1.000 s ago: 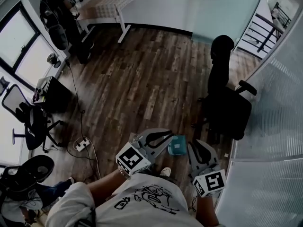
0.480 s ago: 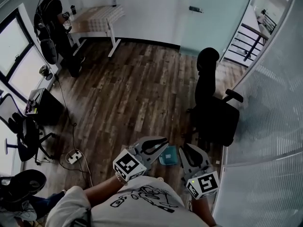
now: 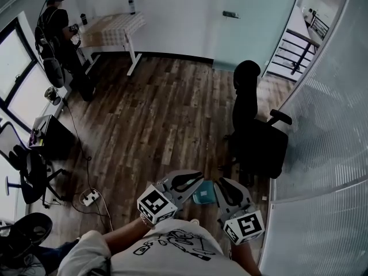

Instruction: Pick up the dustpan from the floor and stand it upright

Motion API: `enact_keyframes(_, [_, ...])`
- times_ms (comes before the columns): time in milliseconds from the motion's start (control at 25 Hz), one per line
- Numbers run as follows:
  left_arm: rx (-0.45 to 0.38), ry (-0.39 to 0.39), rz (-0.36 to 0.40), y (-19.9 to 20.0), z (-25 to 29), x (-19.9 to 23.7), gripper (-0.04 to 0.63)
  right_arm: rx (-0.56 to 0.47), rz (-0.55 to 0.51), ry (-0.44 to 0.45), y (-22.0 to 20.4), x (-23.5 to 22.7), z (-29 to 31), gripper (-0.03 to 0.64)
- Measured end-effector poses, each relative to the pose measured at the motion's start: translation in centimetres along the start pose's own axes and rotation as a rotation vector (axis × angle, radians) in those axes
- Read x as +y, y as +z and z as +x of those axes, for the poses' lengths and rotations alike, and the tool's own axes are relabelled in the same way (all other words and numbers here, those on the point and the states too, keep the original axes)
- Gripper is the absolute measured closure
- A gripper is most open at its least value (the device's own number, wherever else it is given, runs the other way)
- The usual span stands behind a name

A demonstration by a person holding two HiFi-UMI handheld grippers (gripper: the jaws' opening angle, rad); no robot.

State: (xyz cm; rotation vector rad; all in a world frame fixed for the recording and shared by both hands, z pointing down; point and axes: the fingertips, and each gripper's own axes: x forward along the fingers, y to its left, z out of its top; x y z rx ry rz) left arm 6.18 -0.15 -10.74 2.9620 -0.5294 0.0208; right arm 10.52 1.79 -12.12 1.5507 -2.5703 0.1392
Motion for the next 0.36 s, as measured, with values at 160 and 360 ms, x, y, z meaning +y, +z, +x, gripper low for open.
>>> enact_keyframes(160, [0.002, 0.002, 0.001, 0.09, -0.18, -0.04, 0.560, -0.002, -0.004, -0.010, 0.06, 0.02, -0.18, 0.565])
enact_keyframes(360, [0.003, 0.016, 0.001, 0.27, -0.35, 0.16, 0.561, -0.007, -0.013, -0.016, 0.06, -0.06, -0.13, 0.565])
